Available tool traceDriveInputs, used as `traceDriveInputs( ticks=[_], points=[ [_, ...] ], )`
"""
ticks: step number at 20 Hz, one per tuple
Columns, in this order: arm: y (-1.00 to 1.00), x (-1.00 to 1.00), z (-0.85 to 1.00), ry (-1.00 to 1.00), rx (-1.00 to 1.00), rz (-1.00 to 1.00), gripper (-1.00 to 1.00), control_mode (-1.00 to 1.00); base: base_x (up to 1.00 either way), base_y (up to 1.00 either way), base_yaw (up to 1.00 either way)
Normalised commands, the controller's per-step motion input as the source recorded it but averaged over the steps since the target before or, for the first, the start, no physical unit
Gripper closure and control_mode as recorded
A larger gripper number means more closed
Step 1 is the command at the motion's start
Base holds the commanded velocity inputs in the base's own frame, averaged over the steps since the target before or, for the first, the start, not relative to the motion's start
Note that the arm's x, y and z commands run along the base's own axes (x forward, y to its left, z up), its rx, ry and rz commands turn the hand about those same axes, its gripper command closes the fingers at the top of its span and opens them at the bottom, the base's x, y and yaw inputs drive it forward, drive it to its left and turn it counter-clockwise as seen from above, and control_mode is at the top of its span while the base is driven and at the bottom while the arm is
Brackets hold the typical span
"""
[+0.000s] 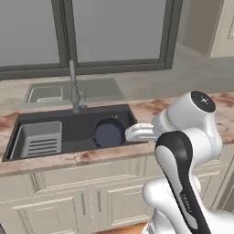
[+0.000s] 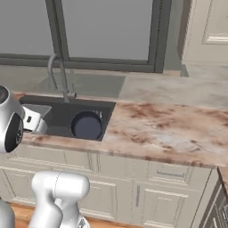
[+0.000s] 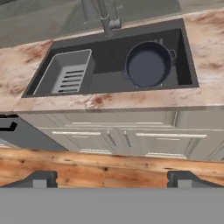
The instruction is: Move the pot and pan from the stove into the sink.
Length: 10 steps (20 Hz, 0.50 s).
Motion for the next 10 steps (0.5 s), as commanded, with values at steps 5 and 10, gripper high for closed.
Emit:
traceDriveInputs(
  ticks=[5, 10],
  points=[
    [0.0, 0.0, 0.0, 0.0, 0.0, 0.0, -1.0, 1.0, -0.22, 0.0, 0.45],
    [0.0, 0.0, 0.0, 0.0, 0.0, 0.0, -1.0, 1.0, -0.22, 0.0, 0.45]
  ],
)
